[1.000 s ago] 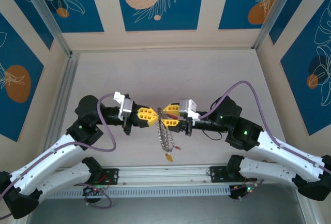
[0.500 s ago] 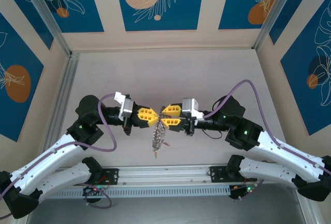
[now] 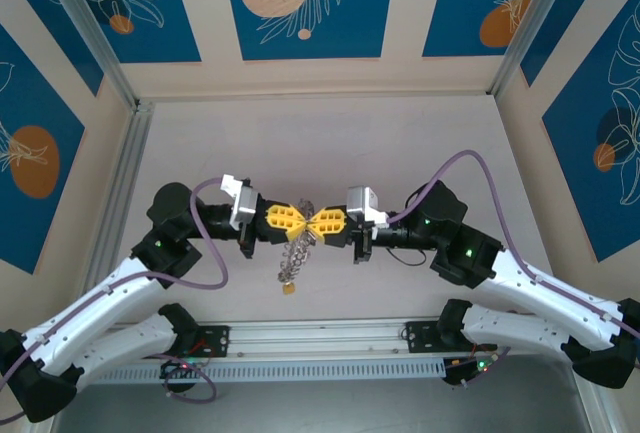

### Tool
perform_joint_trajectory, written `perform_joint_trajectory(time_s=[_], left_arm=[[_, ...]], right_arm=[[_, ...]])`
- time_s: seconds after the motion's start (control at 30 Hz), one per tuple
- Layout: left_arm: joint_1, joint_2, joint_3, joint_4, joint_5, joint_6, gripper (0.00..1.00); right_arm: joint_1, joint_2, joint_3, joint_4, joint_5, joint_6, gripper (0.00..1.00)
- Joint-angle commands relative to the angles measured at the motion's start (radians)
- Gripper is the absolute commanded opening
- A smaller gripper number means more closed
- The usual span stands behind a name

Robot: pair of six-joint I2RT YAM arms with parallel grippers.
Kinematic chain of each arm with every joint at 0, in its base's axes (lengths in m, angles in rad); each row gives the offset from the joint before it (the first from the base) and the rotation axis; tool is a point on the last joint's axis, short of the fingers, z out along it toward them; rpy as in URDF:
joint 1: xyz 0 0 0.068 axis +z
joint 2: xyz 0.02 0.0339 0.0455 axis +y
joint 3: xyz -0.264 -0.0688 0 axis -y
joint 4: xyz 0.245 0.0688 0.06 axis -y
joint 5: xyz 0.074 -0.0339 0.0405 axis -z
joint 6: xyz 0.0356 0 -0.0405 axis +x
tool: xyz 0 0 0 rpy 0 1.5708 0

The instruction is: Put the keys on the keyring

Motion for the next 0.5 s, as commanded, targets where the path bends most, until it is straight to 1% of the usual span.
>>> perform_joint_trajectory(time_s=[0.0,0.07,0.1,0.2,0.27,0.33,0.47], left_arm=[[0.002,0.003,0.011,0.056,0.025,-0.006,0.0],[0.002,-0.002,0.046,-0.08,0.004,0.061,0.0],[0.001,-0.007,0.075,-0.182,-0.017,0.112,0.0],[-0.003,-0.003,0.178,-0.496,-0.124,0.28,0.13],[-0.008,0.007,0.238,-0.651,-0.202,0.362,0.19],[-0.013,0.017,0.285,-0.76,-0.257,0.42,0.2],[-0.024,0.039,0.344,-0.863,-0.297,0.473,0.2]], right_arm=[[-0.009,0.019,0.047,-0.03,0.059,0.006,0.0],[-0.018,0.015,0.06,-0.06,0.079,0.002,0.0],[-0.024,0.014,0.069,-0.08,0.08,-0.002,0.0],[-0.034,0.015,0.099,-0.14,0.093,-0.016,0.0],[-0.037,0.018,0.111,-0.171,0.11,-0.032,0.0],[-0.037,0.025,0.127,-0.203,0.123,-0.046,0.0],[-0.037,0.044,0.155,-0.244,0.115,-0.061,0.0]])
